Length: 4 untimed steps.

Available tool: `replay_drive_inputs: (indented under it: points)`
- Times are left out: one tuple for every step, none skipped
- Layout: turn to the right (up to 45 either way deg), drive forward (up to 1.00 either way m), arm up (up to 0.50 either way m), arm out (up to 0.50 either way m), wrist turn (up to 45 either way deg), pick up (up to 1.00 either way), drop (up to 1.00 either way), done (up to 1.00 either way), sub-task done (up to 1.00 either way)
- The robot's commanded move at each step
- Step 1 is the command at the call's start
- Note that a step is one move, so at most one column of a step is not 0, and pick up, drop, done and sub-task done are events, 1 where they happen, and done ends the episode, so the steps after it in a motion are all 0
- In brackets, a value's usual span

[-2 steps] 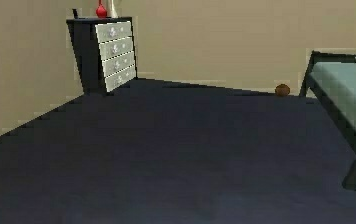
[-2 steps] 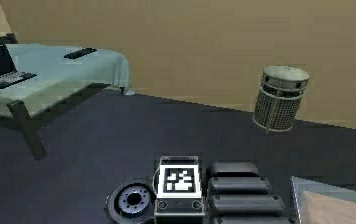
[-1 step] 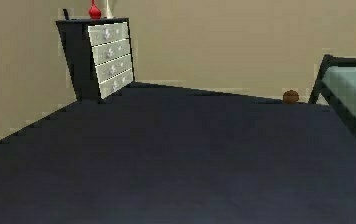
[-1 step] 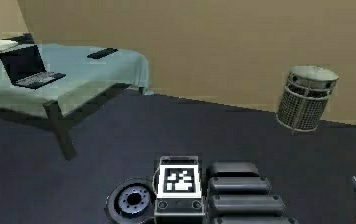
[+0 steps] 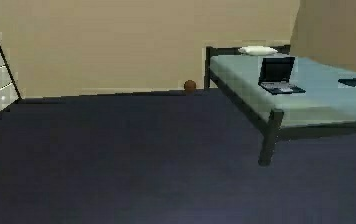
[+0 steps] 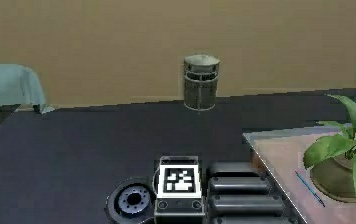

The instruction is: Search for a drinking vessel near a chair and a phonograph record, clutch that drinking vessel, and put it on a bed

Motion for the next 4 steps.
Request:
replay_drive_inputs:
  points:
    - [0.0,1.0,0.0,0.0,0.0,0.0,0.0,0.0,0.0]
    - [0.0,1.0,0.0,0.0,0.0,0.0,0.0,0.0,0.0]
    - [3.0,0.0,0.0,0.0,0.0,0.0,0.0,0.0,0.0]
    - [0.0,0.6,0.0,0.0,0.0,0.0,0.0,0.0,0.0]
